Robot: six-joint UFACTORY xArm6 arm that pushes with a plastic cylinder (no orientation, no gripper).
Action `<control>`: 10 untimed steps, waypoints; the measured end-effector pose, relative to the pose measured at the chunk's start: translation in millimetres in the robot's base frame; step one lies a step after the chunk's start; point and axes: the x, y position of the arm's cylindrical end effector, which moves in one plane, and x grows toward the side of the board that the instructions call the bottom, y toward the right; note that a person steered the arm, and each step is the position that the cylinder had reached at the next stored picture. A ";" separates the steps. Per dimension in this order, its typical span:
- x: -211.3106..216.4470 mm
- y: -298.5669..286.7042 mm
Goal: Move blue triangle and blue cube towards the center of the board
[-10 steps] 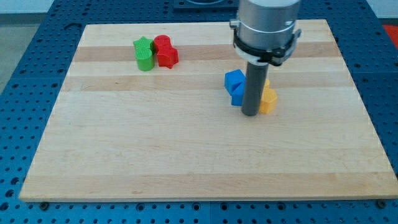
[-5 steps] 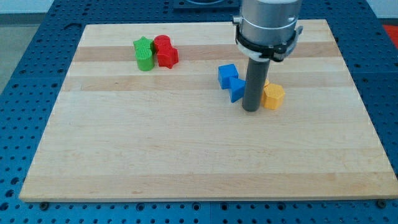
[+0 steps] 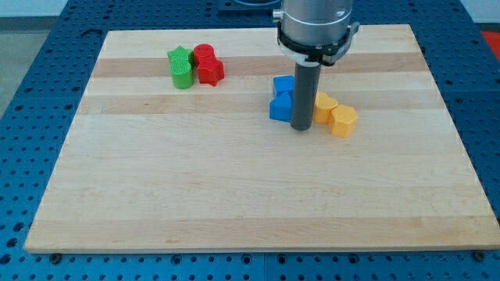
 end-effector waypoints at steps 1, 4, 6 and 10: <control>-28.2 -0.3; -48.4 -33.7; -61.8 26.7; -57.0 -51.0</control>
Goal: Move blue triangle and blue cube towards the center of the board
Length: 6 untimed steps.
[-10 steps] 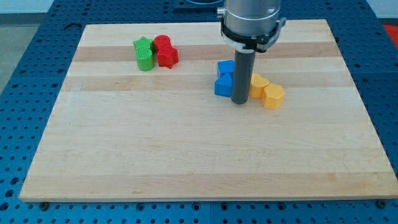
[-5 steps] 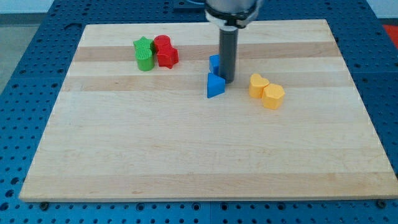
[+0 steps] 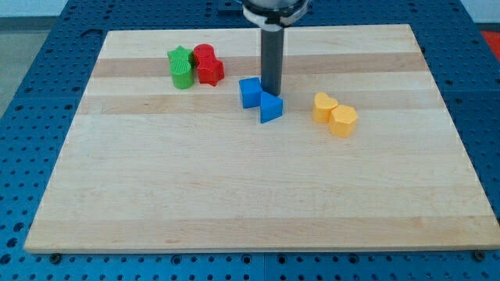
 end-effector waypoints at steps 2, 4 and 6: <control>3.1 38.5; 34.9 30.8; 31.4 3.5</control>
